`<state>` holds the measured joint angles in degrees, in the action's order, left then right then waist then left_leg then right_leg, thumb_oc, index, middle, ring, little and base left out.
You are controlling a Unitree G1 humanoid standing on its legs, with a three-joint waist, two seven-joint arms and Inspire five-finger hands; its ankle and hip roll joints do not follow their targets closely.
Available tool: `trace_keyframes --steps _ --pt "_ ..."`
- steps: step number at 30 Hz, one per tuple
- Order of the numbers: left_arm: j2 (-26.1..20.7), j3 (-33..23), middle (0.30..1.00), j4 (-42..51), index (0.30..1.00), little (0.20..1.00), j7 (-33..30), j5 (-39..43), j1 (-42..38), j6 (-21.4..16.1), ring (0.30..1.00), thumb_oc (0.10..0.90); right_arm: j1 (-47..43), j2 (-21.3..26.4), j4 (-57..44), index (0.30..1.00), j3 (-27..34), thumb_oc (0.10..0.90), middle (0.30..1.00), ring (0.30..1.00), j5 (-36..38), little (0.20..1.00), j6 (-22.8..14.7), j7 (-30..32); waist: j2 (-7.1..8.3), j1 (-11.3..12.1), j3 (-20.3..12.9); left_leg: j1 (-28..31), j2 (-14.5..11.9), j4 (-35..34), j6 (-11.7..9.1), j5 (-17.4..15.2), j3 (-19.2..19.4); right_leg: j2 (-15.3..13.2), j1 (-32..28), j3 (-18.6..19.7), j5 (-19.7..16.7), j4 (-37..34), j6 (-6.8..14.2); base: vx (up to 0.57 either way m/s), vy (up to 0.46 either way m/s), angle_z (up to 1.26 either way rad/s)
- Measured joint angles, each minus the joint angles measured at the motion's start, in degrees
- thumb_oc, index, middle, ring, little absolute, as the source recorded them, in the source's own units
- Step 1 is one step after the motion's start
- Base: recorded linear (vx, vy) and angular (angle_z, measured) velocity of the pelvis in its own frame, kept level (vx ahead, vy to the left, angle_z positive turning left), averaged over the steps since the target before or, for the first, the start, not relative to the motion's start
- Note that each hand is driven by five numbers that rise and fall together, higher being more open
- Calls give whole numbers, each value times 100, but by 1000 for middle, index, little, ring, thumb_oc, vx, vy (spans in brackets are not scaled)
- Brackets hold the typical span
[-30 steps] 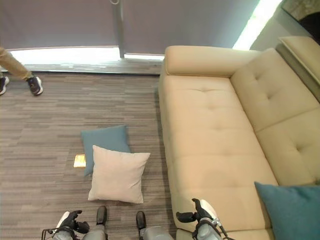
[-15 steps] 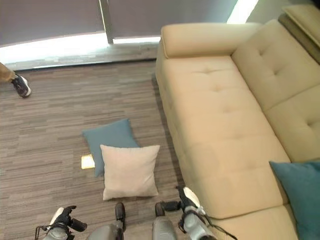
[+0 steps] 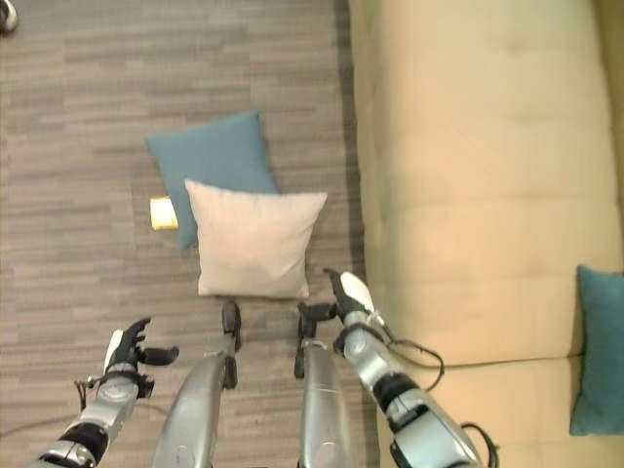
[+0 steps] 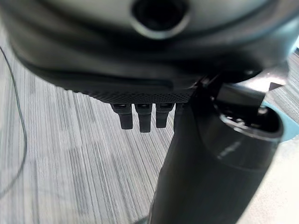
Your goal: Pick up all the scattered cushions and arrange them neatly on the sofa.
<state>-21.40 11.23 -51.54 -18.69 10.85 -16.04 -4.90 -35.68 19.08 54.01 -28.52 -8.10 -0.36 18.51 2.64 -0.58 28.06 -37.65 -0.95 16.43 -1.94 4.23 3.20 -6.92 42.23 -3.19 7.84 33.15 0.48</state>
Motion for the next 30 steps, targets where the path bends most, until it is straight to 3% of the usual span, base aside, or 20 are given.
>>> trace_keyframes --steps 4,10,15,21,25,30 --pt "-176 74 900 332 900 900 -14 366 -295 -87 900 800 -868 134 267 900 -58 800 900 900 415 900 102 57 12 -11 125 -1123 -93 641 -98 -4 -82 64 1115 -46 95 672 -163 -88 -146 8" --pt "-586 409 900 674 900 900 -147 869 -1046 -114 900 800 -2304 545 725 900 -85 800 900 900 1085 900 271 183 -10 -5 342 -2749 -182 1916 -190 -286 -221 70 2720 0 355 1838 -393 -10 -100 3" --pt "-786 681 900 1091 900 900 -355 1045 -2004 -193 900 800 -3223 818 1084 900 -256 800 900 900 1375 900 264 318 -23 107 353 -3811 -211 2304 -260 -311 -337 80 3836 -40 341 2312 -486 26 -91 1" --pt "-834 1081 900 1689 900 900 -641 1040 -2989 -388 900 800 -3615 718 1083 900 -811 800 900 900 1571 900 272 417 -42 180 344 -4390 -151 1970 -301 -281 -503 82 4486 -142 251 2199 -541 28 -93 6" --pt "-812 1190 900 1822 900 900 -691 1040 -3184 -405 900 800 -3932 663 1077 900 -1105 800 900 900 1555 900 263 435 -48 272 345 -4599 -102 1937 -486 -4 -670 59 4685 -258 266 2220 -649 25 -38 1" --pt "-746 1336 900 1803 900 900 -715 1041 -3179 -420 900 800 -4335 521 1113 900 -1171 800 900 900 1444 900 287 487 -49 429 344 -4605 -17 1760 -546 36 -763 -41 4689 -356 379 2235 -727 31 -36 13"
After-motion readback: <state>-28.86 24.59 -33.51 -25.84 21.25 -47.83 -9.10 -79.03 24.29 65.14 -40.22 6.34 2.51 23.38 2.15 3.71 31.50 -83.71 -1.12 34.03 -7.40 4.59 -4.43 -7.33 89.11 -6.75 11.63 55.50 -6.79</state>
